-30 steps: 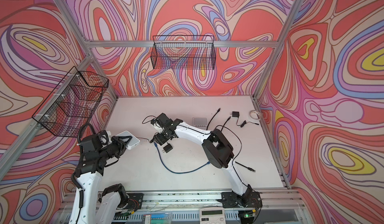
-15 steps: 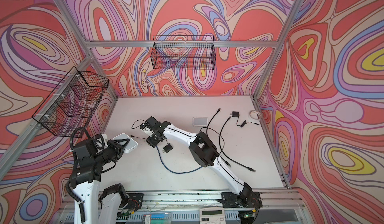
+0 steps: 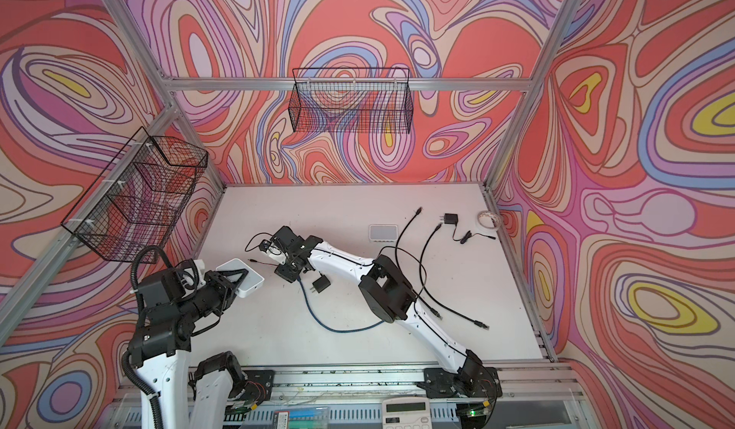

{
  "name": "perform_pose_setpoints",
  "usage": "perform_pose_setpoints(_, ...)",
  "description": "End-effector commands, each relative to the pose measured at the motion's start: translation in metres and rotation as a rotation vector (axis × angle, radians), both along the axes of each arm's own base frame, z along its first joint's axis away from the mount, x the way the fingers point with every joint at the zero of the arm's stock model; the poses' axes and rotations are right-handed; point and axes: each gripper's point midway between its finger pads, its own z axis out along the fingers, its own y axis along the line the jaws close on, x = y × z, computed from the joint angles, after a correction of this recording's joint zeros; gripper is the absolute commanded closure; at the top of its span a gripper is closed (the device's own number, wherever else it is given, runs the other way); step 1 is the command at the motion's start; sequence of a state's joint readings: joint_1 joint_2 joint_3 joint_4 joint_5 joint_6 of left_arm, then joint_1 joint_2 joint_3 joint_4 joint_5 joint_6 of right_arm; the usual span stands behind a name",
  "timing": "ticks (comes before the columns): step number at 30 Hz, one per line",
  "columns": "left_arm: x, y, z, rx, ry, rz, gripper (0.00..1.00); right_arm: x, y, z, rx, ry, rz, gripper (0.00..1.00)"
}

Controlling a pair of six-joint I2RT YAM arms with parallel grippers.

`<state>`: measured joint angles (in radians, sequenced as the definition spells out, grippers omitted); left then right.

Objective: Insert the plug into the switch port

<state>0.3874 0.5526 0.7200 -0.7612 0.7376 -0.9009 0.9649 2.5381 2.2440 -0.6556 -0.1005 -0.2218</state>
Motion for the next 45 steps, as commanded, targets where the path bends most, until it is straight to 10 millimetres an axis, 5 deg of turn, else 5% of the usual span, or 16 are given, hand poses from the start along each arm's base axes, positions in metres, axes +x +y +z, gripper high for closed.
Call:
perform_pose_setpoints(1,-0.004,-0.004,0.015,0.005,-0.041,-0.019,1.0,-0.004,0.004,-0.021,-0.038,0.006,0.033,0.43)
perform_pose_setpoints(10,-0.012,-0.008,0.025,0.008,-0.058,-0.022,1.0,-0.005,0.005,-0.041,-0.067,0.028,0.044,0.6)
perform_pose_setpoints(18,-0.018,-0.01,0.026,0.02,-0.058,-0.024,1.0,-0.003,-0.002,-0.052,-0.107,0.008,0.044,0.85)
perform_pose_setpoints(26,-0.023,-0.012,0.025,0.029,-0.048,-0.033,1.0,0.024,-0.012,-0.036,-0.046,0.017,-0.017,1.0)
perform_pose_setpoints(38,-0.027,-0.013,0.013,0.03,-0.021,-0.034,1.0,0.065,-0.04,0.008,0.044,-0.011,-0.107,1.0)
perform_pose_setpoints(45,-0.028,-0.013,0.01,0.025,-0.019,-0.032,1.0,0.068,-0.073,0.028,0.072,-0.014,-0.174,1.0)
